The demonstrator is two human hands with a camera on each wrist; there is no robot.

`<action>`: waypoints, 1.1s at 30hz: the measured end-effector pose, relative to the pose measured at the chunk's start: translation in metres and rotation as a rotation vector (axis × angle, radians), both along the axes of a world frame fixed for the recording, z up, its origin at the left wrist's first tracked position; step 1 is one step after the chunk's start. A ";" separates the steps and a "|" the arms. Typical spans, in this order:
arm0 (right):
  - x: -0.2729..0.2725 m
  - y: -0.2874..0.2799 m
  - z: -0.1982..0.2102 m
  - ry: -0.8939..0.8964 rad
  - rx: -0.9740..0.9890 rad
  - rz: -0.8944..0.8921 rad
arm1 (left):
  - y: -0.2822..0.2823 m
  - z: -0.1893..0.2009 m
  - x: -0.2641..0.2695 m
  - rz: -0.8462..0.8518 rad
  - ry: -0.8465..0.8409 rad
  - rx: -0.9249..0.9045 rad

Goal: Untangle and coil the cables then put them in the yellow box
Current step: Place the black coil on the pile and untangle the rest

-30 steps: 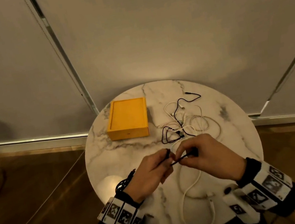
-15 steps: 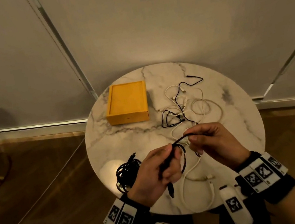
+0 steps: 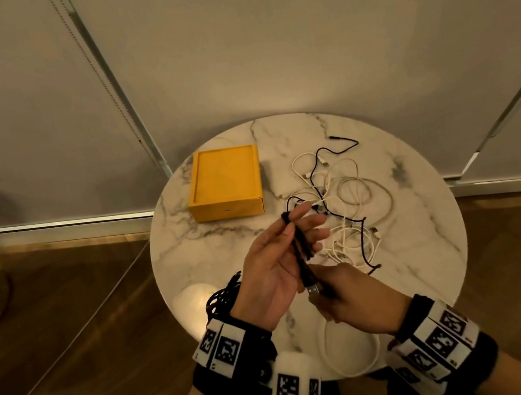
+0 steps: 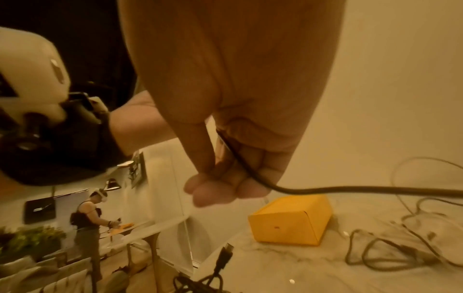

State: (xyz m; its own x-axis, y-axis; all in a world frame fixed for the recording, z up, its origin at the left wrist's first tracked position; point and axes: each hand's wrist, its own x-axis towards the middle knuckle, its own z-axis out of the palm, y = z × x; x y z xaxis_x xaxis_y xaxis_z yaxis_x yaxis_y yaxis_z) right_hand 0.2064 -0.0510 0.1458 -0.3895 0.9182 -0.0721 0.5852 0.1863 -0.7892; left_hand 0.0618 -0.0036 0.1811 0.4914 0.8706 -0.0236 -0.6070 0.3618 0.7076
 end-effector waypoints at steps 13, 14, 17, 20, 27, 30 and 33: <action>0.009 0.019 0.043 -0.284 0.142 0.144 | 0.015 -0.023 -0.006 0.218 0.750 0.455; 0.012 0.022 0.049 -0.285 0.186 0.135 | 0.014 -0.026 -0.010 0.159 0.868 0.527; 0.021 0.033 0.065 -0.259 0.251 0.108 | 0.007 -0.021 -0.017 -0.144 0.773 0.409; 0.022 0.040 0.072 -0.177 0.262 0.049 | 0.005 -0.010 -0.015 -0.273 0.621 0.310; 0.016 0.044 0.091 0.055 0.220 -0.058 | 0.015 0.006 -0.013 -0.316 0.491 0.331; 0.017 0.047 0.097 0.026 0.285 -0.066 | 0.015 0.011 -0.014 -0.345 0.427 0.292; 0.024 0.059 0.093 -0.034 0.346 -0.106 | 0.014 0.016 -0.016 -0.352 0.258 0.182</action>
